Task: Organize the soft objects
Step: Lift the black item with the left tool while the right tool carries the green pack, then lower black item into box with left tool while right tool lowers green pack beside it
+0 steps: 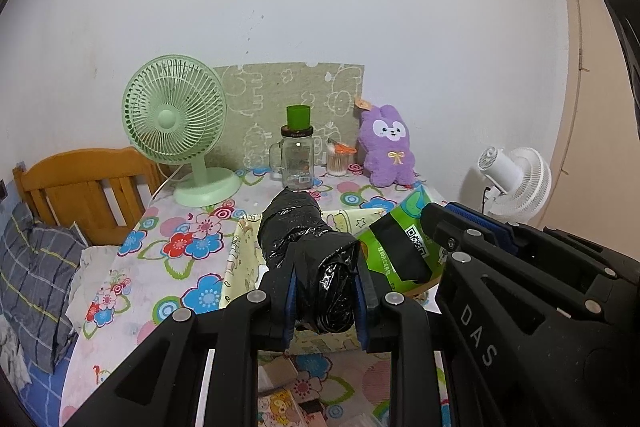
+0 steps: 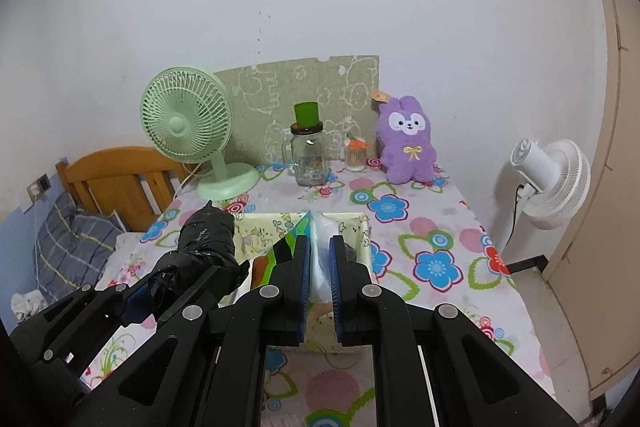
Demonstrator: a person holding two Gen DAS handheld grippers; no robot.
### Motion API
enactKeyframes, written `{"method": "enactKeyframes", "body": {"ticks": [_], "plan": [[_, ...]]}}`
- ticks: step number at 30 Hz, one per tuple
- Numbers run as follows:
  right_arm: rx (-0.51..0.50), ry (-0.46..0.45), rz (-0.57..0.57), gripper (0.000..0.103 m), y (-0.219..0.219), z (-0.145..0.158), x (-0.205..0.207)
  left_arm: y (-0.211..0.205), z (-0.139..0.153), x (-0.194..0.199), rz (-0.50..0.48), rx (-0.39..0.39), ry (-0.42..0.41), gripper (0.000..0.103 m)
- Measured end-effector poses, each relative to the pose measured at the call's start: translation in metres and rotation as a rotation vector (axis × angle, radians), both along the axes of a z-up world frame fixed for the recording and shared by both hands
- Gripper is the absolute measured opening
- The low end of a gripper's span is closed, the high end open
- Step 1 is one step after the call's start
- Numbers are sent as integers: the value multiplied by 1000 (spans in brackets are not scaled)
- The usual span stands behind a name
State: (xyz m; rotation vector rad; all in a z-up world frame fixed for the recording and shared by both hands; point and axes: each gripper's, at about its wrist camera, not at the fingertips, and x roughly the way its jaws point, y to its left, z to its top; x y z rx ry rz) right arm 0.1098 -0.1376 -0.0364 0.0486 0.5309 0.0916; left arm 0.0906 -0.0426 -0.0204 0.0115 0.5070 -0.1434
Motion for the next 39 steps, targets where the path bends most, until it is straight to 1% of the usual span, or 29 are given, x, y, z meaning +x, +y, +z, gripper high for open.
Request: {"method": "enactKeyframes", "body": {"ticks": [10, 18, 26, 29, 30, 33, 37, 38, 39], "plan": [[-9, 28, 2, 13, 8, -9, 31, 7, -9, 30, 19, -2, 29, 22], [-4, 63, 3, 13, 9, -23, 53, 10, -22, 52, 26, -3, 66, 22], [9, 123, 8, 13, 10, -41, 75, 10, -37, 70, 34, 26, 89, 22], [13, 148, 7, 13, 11, -50, 82, 13, -47, 79, 43, 26, 120, 23], [13, 158, 9, 13, 12, -53, 85, 15, -50, 82, 47, 26, 133, 25], [8, 194, 20, 13, 16, -64, 92, 18, -60, 88, 54, 27, 170, 28], [-2, 226, 29, 13, 21, -75, 99, 22, -69, 93, 58, 30, 200, 42], [-3, 233, 29, 13, 22, -78, 101, 22, -71, 94, 55, 29, 207, 43], [-4, 239, 31, 13, 22, -80, 102, 23, -73, 96, 50, 24, 214, 49]]}}
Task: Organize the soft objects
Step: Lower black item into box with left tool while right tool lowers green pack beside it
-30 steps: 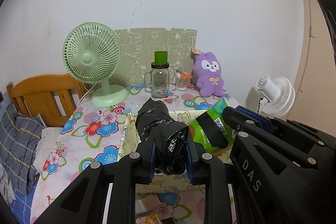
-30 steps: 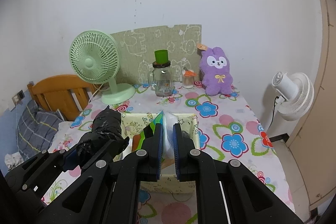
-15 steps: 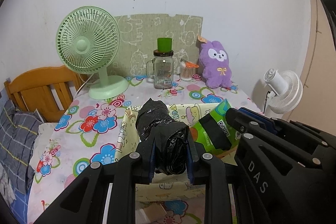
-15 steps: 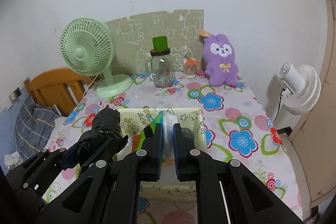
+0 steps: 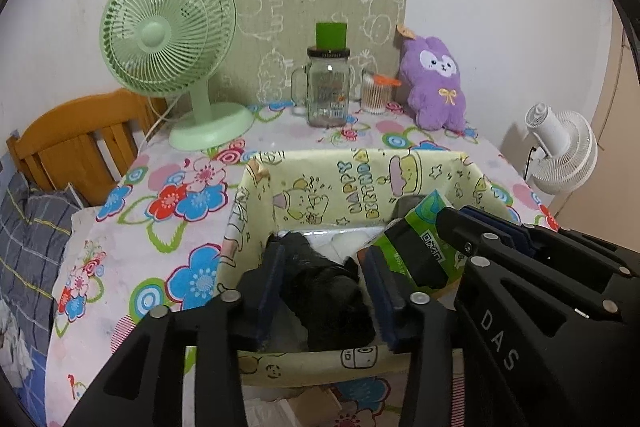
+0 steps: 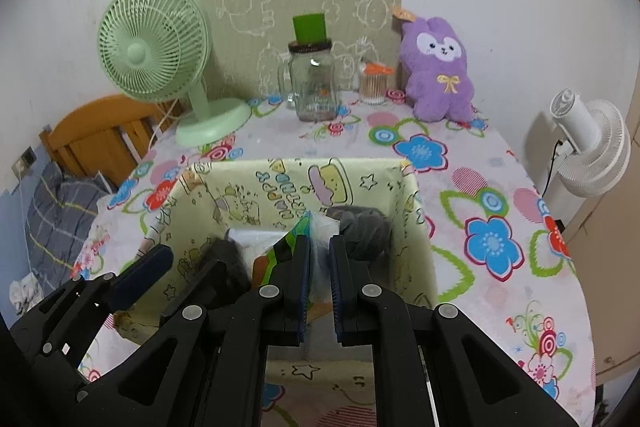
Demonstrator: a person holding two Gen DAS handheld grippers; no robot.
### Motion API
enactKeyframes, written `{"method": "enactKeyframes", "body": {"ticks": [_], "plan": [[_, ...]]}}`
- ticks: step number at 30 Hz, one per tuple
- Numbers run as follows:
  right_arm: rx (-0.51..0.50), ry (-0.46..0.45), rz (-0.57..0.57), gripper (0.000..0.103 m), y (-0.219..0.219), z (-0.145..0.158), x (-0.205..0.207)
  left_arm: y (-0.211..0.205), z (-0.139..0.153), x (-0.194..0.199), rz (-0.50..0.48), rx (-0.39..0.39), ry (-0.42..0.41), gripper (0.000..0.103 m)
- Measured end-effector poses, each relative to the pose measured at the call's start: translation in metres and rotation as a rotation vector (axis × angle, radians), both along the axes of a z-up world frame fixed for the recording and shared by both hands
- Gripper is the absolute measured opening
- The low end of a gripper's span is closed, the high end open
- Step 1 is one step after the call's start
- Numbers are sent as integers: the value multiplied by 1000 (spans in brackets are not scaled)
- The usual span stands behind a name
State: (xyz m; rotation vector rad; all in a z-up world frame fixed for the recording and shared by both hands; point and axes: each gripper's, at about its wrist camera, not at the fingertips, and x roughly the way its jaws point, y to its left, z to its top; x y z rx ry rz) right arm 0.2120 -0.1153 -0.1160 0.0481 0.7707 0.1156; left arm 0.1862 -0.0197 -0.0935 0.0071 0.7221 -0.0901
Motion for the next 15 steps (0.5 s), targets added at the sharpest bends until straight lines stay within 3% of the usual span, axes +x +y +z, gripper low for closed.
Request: {"method": "enactKeyframes", "body": {"ticks": [3, 6, 10, 15], "plan": [[-1, 19, 3, 13, 1, -7, 3, 1, -6, 3, -13, -8, 20, 60], [4, 31, 11, 12, 0, -11, 6, -1, -10, 3, -16, 14, 18, 61], [-3, 30, 13, 13, 0, -14, 7, -5, -10, 0, -52, 4, 17, 76], [-6, 34, 25, 16, 0, -13, 7, -6, -9, 1, -53, 5, 19, 82]]}}
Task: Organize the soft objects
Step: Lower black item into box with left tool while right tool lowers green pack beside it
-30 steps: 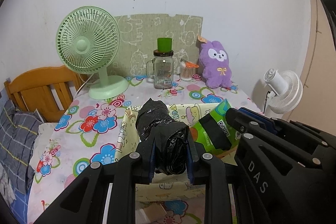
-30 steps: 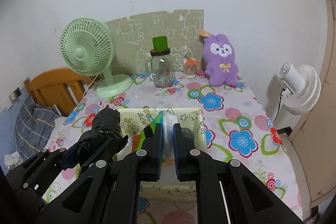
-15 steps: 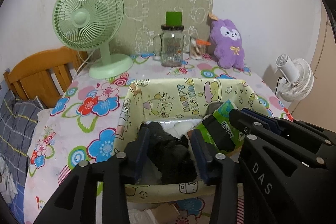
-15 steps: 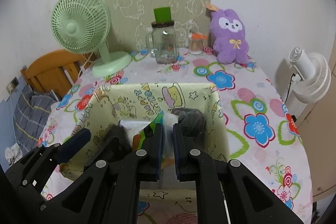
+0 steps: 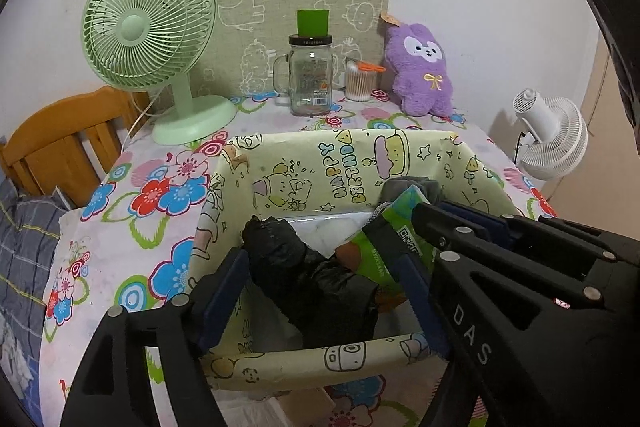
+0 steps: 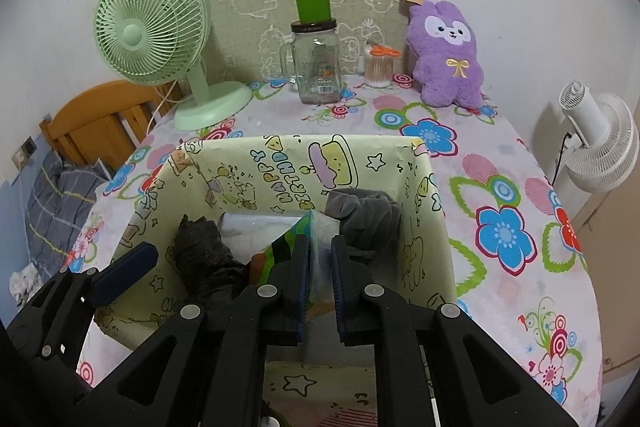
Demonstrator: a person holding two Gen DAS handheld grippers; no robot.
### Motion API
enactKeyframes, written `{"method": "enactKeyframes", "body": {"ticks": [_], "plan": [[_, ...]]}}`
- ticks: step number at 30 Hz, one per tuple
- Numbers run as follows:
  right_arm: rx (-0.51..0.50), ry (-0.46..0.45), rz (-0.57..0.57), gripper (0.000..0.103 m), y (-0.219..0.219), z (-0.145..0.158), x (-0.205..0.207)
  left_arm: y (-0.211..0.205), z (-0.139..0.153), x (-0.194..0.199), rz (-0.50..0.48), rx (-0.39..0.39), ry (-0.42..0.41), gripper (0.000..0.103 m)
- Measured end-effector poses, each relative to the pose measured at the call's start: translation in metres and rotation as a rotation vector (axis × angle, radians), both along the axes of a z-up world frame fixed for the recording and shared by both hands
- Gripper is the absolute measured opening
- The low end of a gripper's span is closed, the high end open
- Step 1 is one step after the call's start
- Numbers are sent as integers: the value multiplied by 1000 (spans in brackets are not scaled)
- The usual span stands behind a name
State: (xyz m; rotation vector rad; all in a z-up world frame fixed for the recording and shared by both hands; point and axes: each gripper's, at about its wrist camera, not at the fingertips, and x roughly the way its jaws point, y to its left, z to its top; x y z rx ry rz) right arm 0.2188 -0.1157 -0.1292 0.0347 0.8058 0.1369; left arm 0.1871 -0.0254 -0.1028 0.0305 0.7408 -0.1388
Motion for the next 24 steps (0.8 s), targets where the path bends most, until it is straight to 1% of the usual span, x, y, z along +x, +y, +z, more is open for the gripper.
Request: {"method": "enactKeyframes", "body": {"ticks": [1, 7, 24], "plan": [[-2, 1, 2, 17, 0, 1, 0, 0, 0, 0, 0, -1, 0, 84], [-20, -11, 14, 17, 2, 8, -6, 1, 6, -4, 7, -18, 1, 89], [-22, -90, 35, 17, 4, 38, -38, 4, 32, -33, 20, -19, -58, 95]]}}
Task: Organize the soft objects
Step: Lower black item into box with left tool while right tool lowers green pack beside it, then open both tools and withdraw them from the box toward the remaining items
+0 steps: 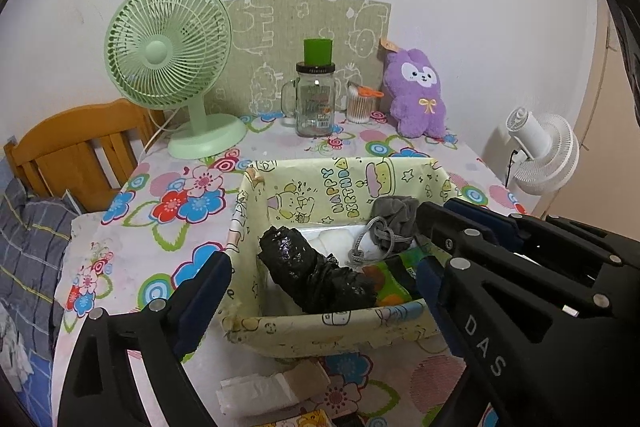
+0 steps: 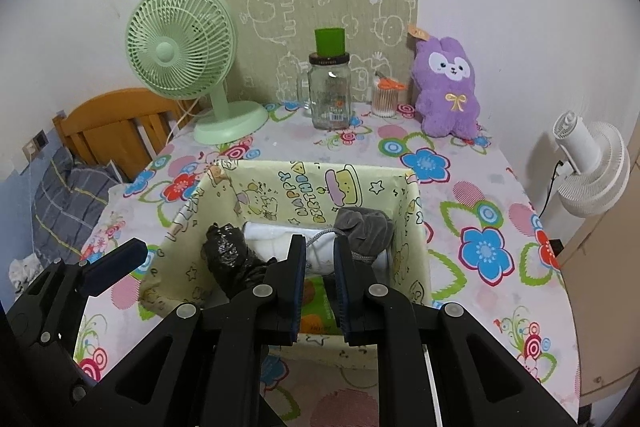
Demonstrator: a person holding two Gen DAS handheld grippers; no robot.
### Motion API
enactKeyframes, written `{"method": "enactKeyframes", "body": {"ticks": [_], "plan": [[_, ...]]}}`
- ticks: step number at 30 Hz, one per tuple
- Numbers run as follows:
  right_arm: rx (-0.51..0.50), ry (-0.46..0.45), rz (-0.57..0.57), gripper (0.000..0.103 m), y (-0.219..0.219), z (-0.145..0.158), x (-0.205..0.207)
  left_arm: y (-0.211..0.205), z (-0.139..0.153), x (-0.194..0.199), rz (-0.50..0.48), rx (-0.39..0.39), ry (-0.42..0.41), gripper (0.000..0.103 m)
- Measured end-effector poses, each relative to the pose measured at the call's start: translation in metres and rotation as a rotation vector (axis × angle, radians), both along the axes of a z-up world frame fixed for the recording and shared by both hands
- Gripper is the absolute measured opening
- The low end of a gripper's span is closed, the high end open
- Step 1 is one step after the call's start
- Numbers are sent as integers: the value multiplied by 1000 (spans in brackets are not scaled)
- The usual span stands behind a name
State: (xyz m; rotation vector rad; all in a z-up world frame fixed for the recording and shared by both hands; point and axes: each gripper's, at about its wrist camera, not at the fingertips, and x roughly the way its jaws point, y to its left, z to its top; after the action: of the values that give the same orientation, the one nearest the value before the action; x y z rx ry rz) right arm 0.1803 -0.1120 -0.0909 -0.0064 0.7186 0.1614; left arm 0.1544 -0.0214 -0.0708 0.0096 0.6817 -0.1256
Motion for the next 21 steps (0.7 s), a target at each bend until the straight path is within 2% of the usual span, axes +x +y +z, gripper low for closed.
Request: {"method": "enactKeyframes", "body": {"ticks": [4, 6, 8, 9, 10, 11, 15, 21], "plan": [[-2, -18, 2, 19, -1, 7, -10, 0, 5, -9, -3, -3, -13, 96], [-3, -31, -4, 27, -2, 10, -16, 1, 8, -13, -3, -5, -19, 96], [-4, -55, -22, 45, -5, 13, -22, 2, 12, -18, 6, -4, -29, 96], [0, -65, -25, 49, -6, 15, -25, 3, 13, -20, 3, -11, -33, 96], [13, -70, -20, 60, -8, 17, -28, 3, 15, -22, 1, -17, -35, 96], [30, -73, -17, 66, -9, 19, -31, 4, 16, -25, 0, -21, -39, 96], [38, -93, -10, 67, -9, 26, -43, 0, 23, -37, -1, -6, -66, 98], [48, -127, -14, 78, -12, 34, -60, -3, 30, -51, -2, -3, -88, 101]]}}
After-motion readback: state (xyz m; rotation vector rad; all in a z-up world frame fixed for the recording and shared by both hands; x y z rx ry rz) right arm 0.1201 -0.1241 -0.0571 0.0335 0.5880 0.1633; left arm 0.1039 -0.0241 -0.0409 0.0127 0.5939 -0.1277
